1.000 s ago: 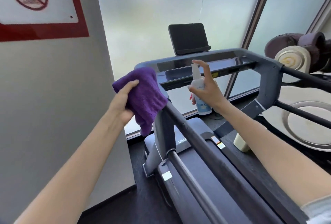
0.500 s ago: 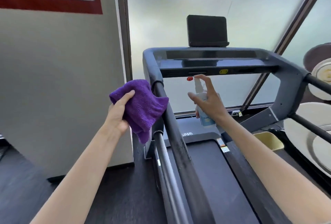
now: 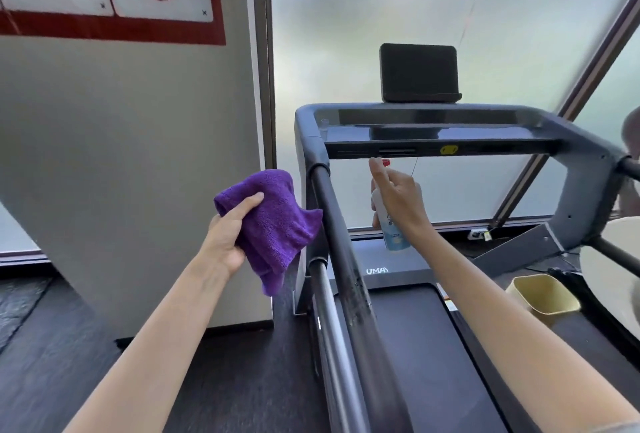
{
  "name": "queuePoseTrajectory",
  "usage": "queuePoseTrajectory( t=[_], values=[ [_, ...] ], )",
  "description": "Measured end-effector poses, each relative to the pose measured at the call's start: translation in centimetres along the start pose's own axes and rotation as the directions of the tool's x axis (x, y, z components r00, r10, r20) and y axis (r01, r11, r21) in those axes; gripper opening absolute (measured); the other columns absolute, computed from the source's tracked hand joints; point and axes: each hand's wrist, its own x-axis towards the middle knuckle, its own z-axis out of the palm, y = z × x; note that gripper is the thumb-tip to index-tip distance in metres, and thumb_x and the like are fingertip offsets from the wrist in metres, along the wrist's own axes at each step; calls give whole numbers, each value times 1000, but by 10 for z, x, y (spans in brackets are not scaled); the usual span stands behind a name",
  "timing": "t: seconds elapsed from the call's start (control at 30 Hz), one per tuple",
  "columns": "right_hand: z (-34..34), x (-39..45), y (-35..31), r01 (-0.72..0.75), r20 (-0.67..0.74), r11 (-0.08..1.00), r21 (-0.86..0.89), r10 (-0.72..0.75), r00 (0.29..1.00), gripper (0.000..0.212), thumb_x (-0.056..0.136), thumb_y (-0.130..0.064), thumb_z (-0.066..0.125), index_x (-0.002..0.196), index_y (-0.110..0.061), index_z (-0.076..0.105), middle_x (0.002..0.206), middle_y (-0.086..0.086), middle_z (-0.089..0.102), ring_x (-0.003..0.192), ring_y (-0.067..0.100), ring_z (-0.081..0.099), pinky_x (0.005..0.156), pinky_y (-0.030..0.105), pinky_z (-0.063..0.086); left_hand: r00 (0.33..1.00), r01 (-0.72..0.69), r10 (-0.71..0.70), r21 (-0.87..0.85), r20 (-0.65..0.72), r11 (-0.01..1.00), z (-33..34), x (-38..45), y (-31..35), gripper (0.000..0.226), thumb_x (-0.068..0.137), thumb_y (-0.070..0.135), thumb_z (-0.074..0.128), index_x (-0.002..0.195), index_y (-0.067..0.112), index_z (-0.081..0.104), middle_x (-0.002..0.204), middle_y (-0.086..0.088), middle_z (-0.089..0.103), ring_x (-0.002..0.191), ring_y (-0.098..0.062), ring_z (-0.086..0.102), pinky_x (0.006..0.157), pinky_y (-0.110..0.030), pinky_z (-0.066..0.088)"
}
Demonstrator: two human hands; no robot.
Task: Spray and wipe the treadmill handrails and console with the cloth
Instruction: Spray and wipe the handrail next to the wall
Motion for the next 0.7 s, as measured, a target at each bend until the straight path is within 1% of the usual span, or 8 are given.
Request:
queuePoseTrajectory(
  t=[0.1,0.2,0.27,0.33,0.43,0.53,0.63,0.7],
  values=[
    [-1,1,2,-3,-35,1000,-31,2,999,69,98,-57,45,68,5,49,60,21,61,40,27,63,44,30,46,1000,1,-1,-2,6,1000,0,-1,1,18,79,16,77,95,15,70,97,-6,73,89,-22,69,76,-34,56],
    [-2,1,2,6,-63,998,-58,-10,998,65,100,-53,44,67,2,53,63,23,63,40,21,62,41,26,47,1000,3,-3,0,16,1000,0,-1,3,19,79,16,76,96,15,70,99,-7,73,89,-22,69,76,-35,57],
    [-2,0,1,14,-59,996,-90,-19,998,63,102,-50,41,71,2,55,65,23,63,40,19,60,44,32,52,1000,-6,6,3,25,1000,-1,-1,3,19,79,16,76,97,15,70,99,-7,73,89,-22,69,76,-34,57],
    [-3,-2,0,12,-34,991,-135,-16,999,59,104,-48,38,76,0,58,64,19,62,44,21,61,54,43,56,999,-27,27,22,26,999,0,0,2,18,78,16,77,96,15,70,95,-5,74,84,-19,71,70,-31,58],
    [-5,-5,-1,16,37,966,-258,-7,999,46,104,-47,34,98,-10,60,68,10,60,63,32,65,68,53,58,998,-58,56,74,28,996,4,0,2,16,78,14,78,92,14,71,84,-3,75,74,-16,72,62,-28,58],
    [-8,-5,-2,27,146,942,-333,24,989,27,103,-35,38,125,-21,43,82,13,58,79,40,62,80,58,55,998,-62,60,95,26,994,10,0,2,14,77,11,78,88,12,70,75,-2,74,66,-15,71,56,-26,57],
    [-8,-4,-2,6,230,985,-175,35,973,30,101,-14,40,126,-21,25,82,12,51,75,35,55,83,63,52,998,-44,41,76,39,996,12,0,2,17,77,9,78,92,11,69,77,-3,74,66,-15,71,55,-26,57],
    [-7,-4,-2,45,264,997,-65,-27,964,33,102,-7,41,121,-23,20,85,14,47,74,33,53,84,65,50,999,-30,28,66,43,997,11,0,2,17,77,9,77,93,10,69,77,-3,75,66,-15,72,54,-27,56]
  ],
)
